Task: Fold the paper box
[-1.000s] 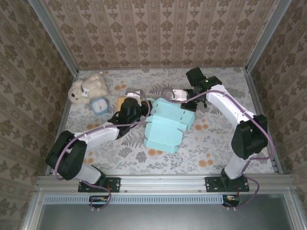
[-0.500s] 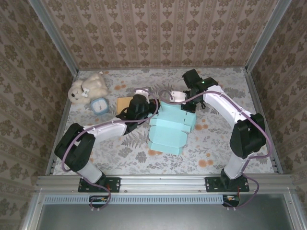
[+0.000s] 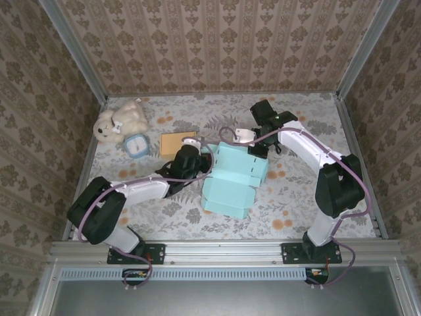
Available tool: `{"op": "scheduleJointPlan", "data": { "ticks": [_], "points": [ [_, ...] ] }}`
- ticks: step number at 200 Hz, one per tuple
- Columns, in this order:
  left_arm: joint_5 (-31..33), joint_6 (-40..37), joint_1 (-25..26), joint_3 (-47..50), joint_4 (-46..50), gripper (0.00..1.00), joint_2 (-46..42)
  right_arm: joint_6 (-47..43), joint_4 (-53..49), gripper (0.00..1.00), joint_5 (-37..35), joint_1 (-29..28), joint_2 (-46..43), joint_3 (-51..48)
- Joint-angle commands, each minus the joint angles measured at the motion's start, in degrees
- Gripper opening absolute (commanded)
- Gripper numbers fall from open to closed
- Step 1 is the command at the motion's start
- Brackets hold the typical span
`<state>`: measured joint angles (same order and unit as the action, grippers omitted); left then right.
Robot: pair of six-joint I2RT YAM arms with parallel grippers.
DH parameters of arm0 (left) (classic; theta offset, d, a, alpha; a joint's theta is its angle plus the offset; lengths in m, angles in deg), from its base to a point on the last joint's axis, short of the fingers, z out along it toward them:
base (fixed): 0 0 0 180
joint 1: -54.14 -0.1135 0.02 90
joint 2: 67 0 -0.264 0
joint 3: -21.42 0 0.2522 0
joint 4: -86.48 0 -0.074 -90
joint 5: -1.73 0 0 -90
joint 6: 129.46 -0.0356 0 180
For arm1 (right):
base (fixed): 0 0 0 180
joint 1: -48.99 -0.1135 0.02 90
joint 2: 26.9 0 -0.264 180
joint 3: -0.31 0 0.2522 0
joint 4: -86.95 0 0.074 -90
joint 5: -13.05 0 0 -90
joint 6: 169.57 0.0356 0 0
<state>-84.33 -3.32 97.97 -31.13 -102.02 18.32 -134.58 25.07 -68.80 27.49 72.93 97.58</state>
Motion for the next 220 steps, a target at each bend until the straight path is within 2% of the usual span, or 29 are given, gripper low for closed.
{"op": "scheduleJointPlan", "data": {
  "ticks": [1,97,152,196,220],
  "points": [
    [3.0,-3.1,-0.1,2.1,1.0,0.04,-2.3,1.5,0.3,0.0,1.4,0.3,-1.7,-0.7],
    [8.3,-4.1,-0.1,2.4,4.5,0.03,2.4,1.1,2.8,0.0,2.6,0.0,-4.2,-3.5],
    [7.3,-3.4,-0.1,3.3,3.2,0.03,3.7,1.6,3.4,0.0,2.5,0.0,-4.3,-3.9],
    [1.7,-1.8,0.0,2.1,2.1,0.03,3.3,2.3,4.0,0.0,2.4,0.0,-4.3,-4.2],
    [3.7,-2.4,-0.1,1.6,4.6,0.03,2.0,2.0,4.4,0.0,1.9,0.0,-4.7,-4.7]
  ]
}}
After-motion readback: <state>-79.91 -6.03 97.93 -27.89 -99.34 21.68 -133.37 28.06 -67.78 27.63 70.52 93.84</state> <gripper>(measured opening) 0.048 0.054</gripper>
